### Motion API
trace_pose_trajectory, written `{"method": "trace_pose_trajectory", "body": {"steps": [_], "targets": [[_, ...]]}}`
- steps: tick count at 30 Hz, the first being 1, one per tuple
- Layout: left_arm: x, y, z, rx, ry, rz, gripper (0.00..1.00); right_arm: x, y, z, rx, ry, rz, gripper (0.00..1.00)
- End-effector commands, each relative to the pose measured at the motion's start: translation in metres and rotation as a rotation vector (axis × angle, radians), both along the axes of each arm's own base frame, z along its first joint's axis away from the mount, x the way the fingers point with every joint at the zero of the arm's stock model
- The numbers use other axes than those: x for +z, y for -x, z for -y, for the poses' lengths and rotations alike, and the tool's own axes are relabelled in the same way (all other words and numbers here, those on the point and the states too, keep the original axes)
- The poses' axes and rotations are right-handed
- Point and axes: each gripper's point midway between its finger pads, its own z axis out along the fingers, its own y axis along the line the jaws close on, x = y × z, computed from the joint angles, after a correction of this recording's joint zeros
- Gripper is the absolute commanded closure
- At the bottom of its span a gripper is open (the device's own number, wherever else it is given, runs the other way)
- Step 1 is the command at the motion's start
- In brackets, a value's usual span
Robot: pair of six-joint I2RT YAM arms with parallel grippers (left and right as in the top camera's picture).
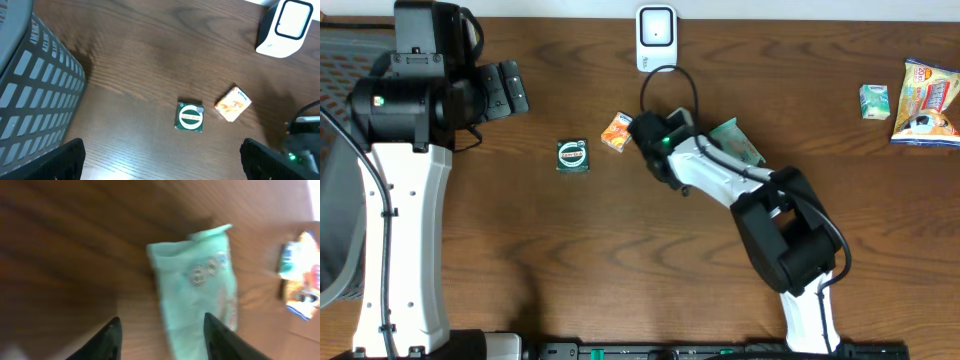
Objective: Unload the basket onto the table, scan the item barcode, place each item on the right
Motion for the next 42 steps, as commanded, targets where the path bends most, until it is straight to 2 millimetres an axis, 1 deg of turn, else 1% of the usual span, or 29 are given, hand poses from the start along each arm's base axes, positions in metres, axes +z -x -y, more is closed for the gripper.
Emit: {"method": "trace_pose_trajectory", "body": {"steps": [1,3,5,6,7,9,11,15,17,18,20,22,25,29,31,32,35,36,38,40,41,42], "targets": [[-0.002,0.000,-0.001,0.000,-0.006,-0.008,0.02,0.042,-0.013,-0.029,-0.031,-0.217,0.057,0.40],[-0.002,0.000,-0.001,0.000,-0.006,-0.008,0.02,0.063,-0.021,-0.030,-0.038,-0.274,0.079,0.28],[-0.002,0.000,-0.001,0.000,-0.006,-0.008,0.02,0.089,-0.033,-0.024,-0.061,-0.356,0.111,0.21],[-0.002,0.000,-0.001,0.000,-0.006,-0.008,0.02,0.098,-0.039,-0.018,-0.071,-0.396,0.119,0.18],[-0.002,0.000,-0.001,0.000,-0.006,-0.008,0.02,0.105,-0.044,-0.011,-0.080,-0.433,0.122,0.14],[-0.002,0.000,-0.001,0.000,-0.006,-0.008,0.02,0.108,-0.052,0.004,-0.076,-0.504,0.093,0.13],[-0.002,0.000,-0.001,0.000,-0.006,-0.008,0.02,0.102,-0.056,0.021,-0.082,-0.576,0.038,0.12],[-0.002,0.000,-0.001,0.000,-0.006,-0.008,0.02,0.074,-0.056,0.048,-0.076,-0.748,-0.108,0.12],[-0.002,0.000,-0.001,0.000,-0.006,-0.008,0.02,0.058,-0.055,0.066,-0.123,-0.825,-0.151,0.14],[-0.002,0.000,-0.001,0.000,-0.006,-0.008,0.02,0.051,-0.054,0.071,-0.141,-0.860,-0.172,0.14],[-0.002,0.000,-0.001,0.000,-0.006,-0.008,0.03,0.038,-0.051,0.077,-0.167,-0.950,-0.220,0.15],[-0.002,0.000,-0.001,0.000,-0.006,-0.008,0.03,0.028,-0.048,0.077,-0.155,-1.035,-0.268,0.15],[-0.002,0.000,-0.001,0.000,-0.006,-0.008,0.02,0.013,-0.045,0.080,-0.172,-1.106,-0.316,0.16],[-0.002,0.000,-0.001,0.000,-0.006,-0.008,0.02,-0.009,-0.040,0.083,-0.211,-1.114,-0.363,0.25],[-0.002,0.000,-0.001,0.000,-0.006,-0.008,0.02,-0.019,-0.036,0.081,-0.223,-1.113,-0.392,0.34],[-0.002,0.000,-0.001,0.000,-0.006,-0.008,0.02,-0.023,-0.034,0.080,-0.226,-1.114,-0.404,0.39],[-0.002,0.000,-0.001,0.000,-0.006,-0.008,0.02,-0.029,-0.026,0.073,-0.234,-1.118,-0.443,0.42],[-0.002,0.000,-0.001,0.000,-0.006,-0.008,0.02,-0.031,-0.024,0.071,-0.236,-1.118,-0.456,0.46],[-0.002,0.000,-0.001,0.000,-0.006,-0.008,0.02,-0.031,-0.020,0.067,-0.235,-1.115,-0.472,0.67],[-0.002,0.000,-0.001,0.000,-0.006,-0.008,0.02,-0.030,-0.018,0.061,-0.227,-1.131,-0.486,0.96],[-0.002,0.000,-0.001,0.000,-0.006,-0.008,0.02,-0.028,-0.018,0.056,-0.220,-1.152,-0.492,0.99],[-0.002,0.000,-0.001,0.000,-0.006,-0.008,0.02,-0.026,-0.017,0.052,-0.214,-1.174,-0.498,0.99]]}}
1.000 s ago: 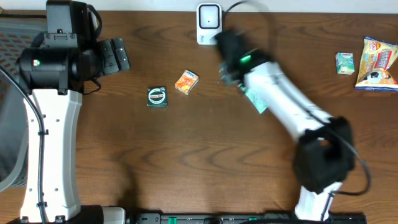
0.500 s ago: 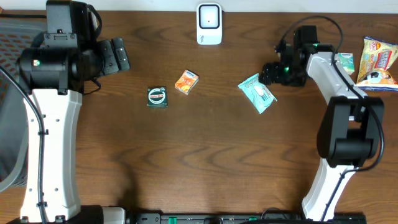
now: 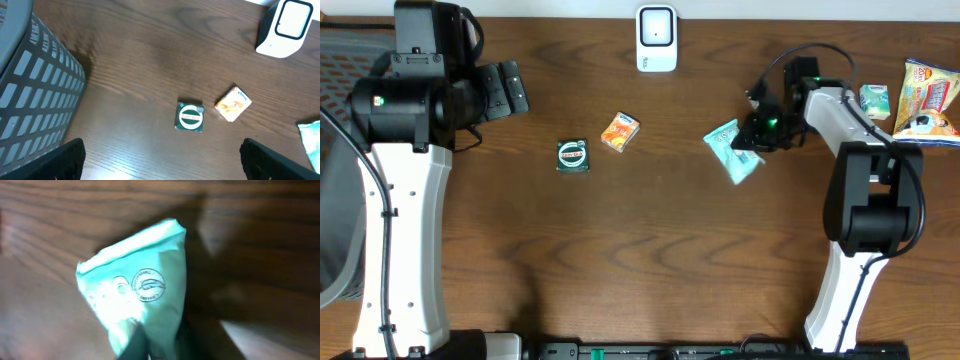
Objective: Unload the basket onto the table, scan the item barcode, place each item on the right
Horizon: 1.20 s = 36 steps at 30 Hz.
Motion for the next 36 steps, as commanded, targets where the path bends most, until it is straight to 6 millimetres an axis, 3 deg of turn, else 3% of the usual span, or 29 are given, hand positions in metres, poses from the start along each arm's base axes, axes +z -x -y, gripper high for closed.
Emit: {"method": "trace_pose_trajectory", "body": {"steps": [1,4,9,17,20,26,31,36], "targets": [[-0.002,0.000,-0.001,0.000,-0.006,-0.009,0.02,-0.006,0.009,-0.020,0.015,-0.080,-0.045,0.99],[-0.002,0.000,-0.001,0.000,-0.006,-0.009,0.02,0.008,0.003,-0.037,-0.003,-0.193,-0.035,0.99],[-0.002,0.000,-0.001,0.000,-0.006,-0.009,0.02,0.052,-0.025,-0.067,-0.030,-0.445,0.055,0.99],[-0.002,0.000,-0.001,0.000,-0.006,-0.009,0.02,0.119,-0.104,-0.097,-0.203,-0.577,0.293,0.99],[-0.002,0.000,-0.001,0.000,-0.006,-0.009,0.02,0.126,-0.127,-0.108,-0.333,-0.542,0.355,0.99],[-0.002,0.000,-0.001,0.000,-0.006,-0.009,0.02,0.132,-0.149,-0.124,-0.504,-0.489,0.437,0.99],[-0.002,0.000,-0.001,0.000,-0.006,-0.009,0.02,0.153,-0.164,-0.135,-0.587,-0.492,0.558,0.99],[-0.002,0.000,-0.001,0.000,-0.006,-0.009,0.02,0.174,-0.177,-0.131,-0.656,-0.478,0.630,0.99]]}}
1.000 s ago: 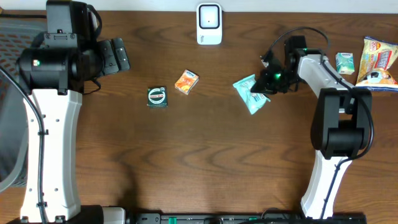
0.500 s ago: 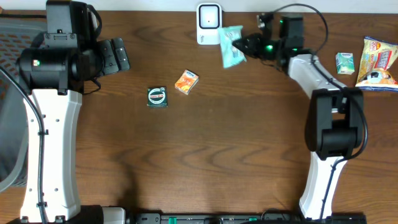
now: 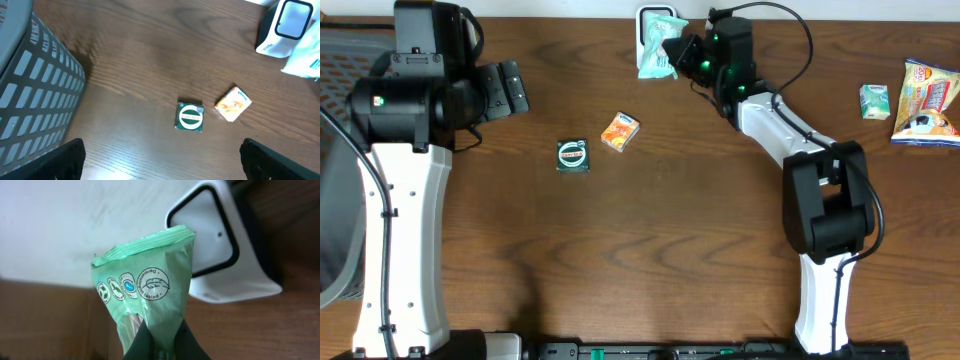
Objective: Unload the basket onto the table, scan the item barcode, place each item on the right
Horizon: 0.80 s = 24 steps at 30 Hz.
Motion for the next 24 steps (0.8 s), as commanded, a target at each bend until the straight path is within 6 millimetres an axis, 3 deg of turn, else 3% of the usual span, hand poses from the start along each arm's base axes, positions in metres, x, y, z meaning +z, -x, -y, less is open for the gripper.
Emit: {"method": "trace_pose_trajectory", "body": {"steps": [1,7,11,17,24], "targets": [[-0.002,0.000,-0.001,0.000,-0.006,-0.008,0.02,0.047,-0.021,0.017,-0.138,-0.013,0.088,0.99],[-0.002,0.000,-0.001,0.000,-0.006,-0.008,0.02,0.070,-0.033,0.027,-0.213,-0.007,0.145,0.97],[-0.002,0.000,-0.001,0.000,-0.006,-0.008,0.02,0.076,-0.037,0.024,-0.210,-0.014,0.159,0.98],[-0.002,0.000,-0.001,0.000,-0.006,-0.008,0.02,0.062,-0.038,0.008,-0.200,-0.021,0.135,0.96],[-0.002,0.000,-0.001,0.000,-0.006,-0.008,0.02,0.016,-0.038,-0.006,-0.140,-0.023,0.057,0.98]]}}
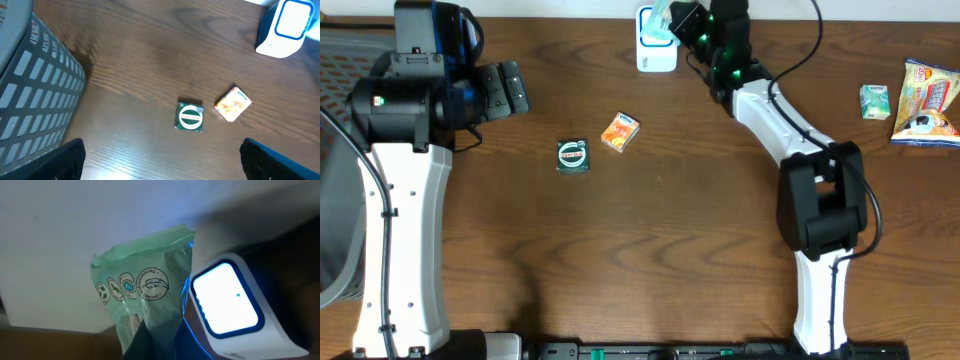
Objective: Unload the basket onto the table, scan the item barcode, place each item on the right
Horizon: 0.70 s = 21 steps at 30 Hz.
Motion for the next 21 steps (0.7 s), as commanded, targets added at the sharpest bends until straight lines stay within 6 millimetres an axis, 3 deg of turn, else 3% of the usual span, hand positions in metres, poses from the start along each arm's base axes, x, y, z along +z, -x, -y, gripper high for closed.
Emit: {"method": "trace_pose_trajectory", "body": {"steps": [1,6,13,16,21], "targets": [[-0.002,0.000,-0.001,0.000,-0.006,-0.008,0.02,-0.031,0.001,-0.015,0.054,-0.015,-0.055,0.99],[-0.002,0.000,-0.001,0.000,-0.006,-0.008,0.02,-0.048,0.005,-0.018,0.092,0.018,-0.084,0.99],[-0.002,0.000,-0.001,0.000,-0.006,-0.008,0.02,-0.021,0.002,0.000,0.110,0.133,0.006,0.99],[-0.002,0.000,-0.001,0.000,-0.006,-0.008,0.02,-0.001,0.000,0.025,0.083,0.188,0.034,0.99],[-0.002,0.000,-0.001,0.000,-0.006,-0.008,0.02,0.010,0.001,0.103,-0.063,0.305,-0.041,0.99]]}}
